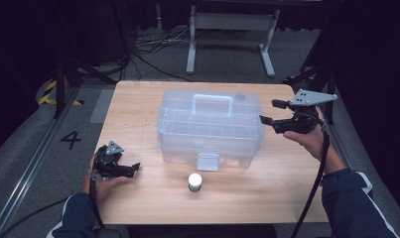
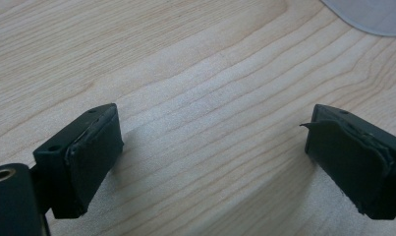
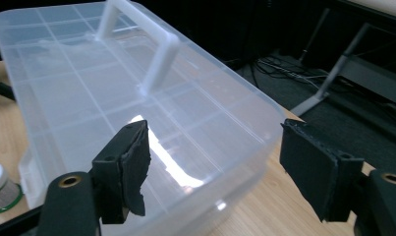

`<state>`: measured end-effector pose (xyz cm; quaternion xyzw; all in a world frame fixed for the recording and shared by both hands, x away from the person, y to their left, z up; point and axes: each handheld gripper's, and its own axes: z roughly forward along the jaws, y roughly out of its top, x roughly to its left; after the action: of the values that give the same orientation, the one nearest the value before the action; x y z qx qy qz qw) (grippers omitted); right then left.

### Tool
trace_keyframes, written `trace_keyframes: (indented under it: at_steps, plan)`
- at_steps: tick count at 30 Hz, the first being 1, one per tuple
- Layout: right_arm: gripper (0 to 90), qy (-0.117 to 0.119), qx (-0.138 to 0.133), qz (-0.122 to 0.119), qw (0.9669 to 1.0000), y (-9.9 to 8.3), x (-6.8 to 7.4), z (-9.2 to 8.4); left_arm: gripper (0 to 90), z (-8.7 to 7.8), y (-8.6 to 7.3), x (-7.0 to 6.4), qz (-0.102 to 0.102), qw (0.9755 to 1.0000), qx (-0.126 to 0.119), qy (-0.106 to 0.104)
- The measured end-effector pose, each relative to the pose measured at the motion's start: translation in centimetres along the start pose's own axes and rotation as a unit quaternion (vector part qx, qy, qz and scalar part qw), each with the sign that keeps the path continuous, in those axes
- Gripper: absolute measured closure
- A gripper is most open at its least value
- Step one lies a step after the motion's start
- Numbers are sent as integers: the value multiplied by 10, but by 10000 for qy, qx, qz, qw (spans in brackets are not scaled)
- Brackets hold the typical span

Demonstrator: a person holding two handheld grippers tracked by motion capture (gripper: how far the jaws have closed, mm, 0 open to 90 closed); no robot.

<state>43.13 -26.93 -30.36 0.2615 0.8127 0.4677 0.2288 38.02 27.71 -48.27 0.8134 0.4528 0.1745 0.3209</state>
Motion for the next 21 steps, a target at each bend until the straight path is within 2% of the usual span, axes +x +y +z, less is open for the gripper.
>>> trace_keyframes:
  at_steps: [6, 13, 21]
  plan:
    - [300, 114, 26, -194, 9997, 16, 6, 14, 80, 0, 0, 0, -24, 10000, 5, 9]
    - [302, 298, 58, -294, 9991, 36, 11, 31, 82, 0, 0, 0, -27, 10000, 3, 14]
    - [305, 468, 315, -446, 9974, 40, 21, 54, 82, 0, 0, -1, -32, 10000, 1, 15]
